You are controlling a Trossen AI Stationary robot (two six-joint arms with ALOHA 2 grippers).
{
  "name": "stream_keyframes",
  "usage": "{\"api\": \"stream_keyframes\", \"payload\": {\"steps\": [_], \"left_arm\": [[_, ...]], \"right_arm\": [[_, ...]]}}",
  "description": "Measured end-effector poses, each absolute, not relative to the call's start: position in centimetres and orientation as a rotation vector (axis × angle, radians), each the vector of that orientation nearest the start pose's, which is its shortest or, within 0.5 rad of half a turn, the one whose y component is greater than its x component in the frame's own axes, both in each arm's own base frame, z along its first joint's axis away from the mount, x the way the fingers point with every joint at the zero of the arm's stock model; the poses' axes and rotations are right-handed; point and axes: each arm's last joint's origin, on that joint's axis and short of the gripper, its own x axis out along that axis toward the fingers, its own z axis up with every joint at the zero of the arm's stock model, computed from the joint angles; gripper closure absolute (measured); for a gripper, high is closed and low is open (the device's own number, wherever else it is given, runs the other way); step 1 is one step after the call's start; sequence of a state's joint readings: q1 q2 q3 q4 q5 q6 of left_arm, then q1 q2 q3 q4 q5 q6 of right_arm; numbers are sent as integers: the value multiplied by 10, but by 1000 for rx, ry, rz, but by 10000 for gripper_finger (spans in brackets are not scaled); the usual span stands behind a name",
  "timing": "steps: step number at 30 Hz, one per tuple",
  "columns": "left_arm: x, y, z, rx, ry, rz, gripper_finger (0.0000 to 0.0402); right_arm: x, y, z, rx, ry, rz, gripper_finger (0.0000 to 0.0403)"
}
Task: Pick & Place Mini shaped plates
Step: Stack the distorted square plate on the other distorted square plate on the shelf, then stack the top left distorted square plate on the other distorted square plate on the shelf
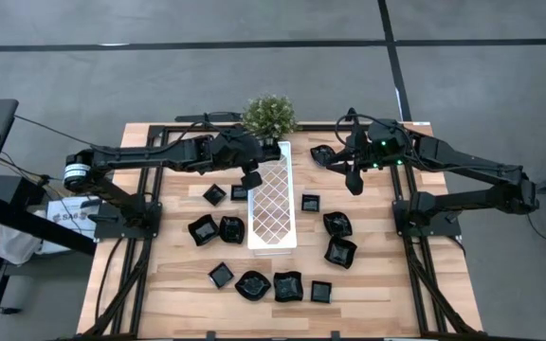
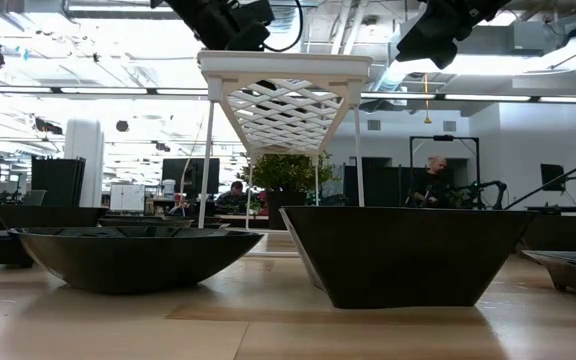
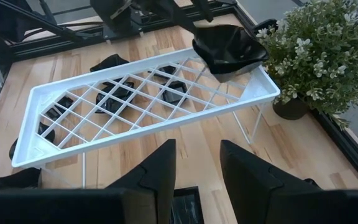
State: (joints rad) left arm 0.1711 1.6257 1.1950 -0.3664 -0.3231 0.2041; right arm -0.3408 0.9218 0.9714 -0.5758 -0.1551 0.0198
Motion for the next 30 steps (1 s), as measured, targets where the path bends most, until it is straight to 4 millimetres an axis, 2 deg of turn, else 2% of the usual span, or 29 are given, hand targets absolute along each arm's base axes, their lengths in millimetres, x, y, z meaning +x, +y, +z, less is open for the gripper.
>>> {"api": "stream_keyframes", "payload": {"steps": [11, 17, 21, 24, 30], "left_arm": [[341, 64, 257, 262, 826, 392, 289], [326, 62, 286, 256, 738, 407, 289], [303, 58, 311, 253, 703, 413, 289], [279, 54, 325, 225, 728, 418, 289], [223, 40, 344, 46, 778, 431, 289]], "right_arm": [[176, -58, 338, 149, 509, -187, 282], [176, -58, 338, 149, 509, -187, 282], [176, -58, 338, 149, 509, -186, 282], [176, -58, 338, 164, 508, -190, 282], [176, -57, 337, 182, 511, -192, 282]]}}
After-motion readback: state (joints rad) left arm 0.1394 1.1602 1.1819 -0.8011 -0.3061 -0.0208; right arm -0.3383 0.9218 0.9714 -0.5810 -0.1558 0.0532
